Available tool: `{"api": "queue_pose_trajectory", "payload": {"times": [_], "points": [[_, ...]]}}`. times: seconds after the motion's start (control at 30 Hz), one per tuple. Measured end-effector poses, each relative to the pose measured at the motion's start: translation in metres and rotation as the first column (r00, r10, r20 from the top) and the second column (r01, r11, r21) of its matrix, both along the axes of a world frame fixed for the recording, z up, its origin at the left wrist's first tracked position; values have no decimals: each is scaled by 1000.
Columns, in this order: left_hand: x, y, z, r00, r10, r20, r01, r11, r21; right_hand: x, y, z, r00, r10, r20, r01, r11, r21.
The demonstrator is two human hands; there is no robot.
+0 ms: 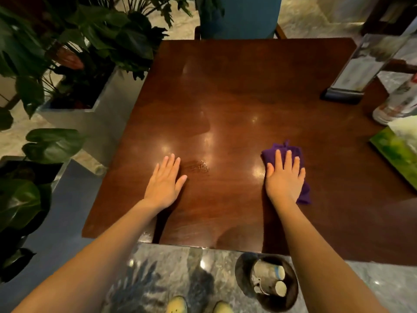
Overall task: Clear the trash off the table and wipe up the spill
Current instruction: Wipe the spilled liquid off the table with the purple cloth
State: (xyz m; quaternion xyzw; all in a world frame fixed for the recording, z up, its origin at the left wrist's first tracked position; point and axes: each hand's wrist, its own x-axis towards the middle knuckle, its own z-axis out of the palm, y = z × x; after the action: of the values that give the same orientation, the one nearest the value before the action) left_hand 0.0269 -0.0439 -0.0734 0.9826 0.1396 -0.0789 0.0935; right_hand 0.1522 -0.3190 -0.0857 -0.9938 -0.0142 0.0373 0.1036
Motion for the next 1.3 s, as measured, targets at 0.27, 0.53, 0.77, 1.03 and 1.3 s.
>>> {"api": "queue_pose_trajectory", "payload": {"times": [0.27,0.53,0.77,1.03,1.3], "points": [[29,73,-1,992,105,-64,-103,994,26,5,91,1,992,-122,-37,126,985,120],[87,135,0,998,-21,-62,24,999,43,-24,216,2,965,255,-58,-249,964,89],[120,163,-11,994,-92,-54,93,995,23,40,214,-3,831,555,-36,-556,831,-29],[117,167,-18,992,-124,-30,125,991,44,147,139,1,976,219,-14,-219,975,-36],[118,167,-19,991,-120,-59,121,993,9,94,177,8,964,263,-46,-264,964,-36]]}}
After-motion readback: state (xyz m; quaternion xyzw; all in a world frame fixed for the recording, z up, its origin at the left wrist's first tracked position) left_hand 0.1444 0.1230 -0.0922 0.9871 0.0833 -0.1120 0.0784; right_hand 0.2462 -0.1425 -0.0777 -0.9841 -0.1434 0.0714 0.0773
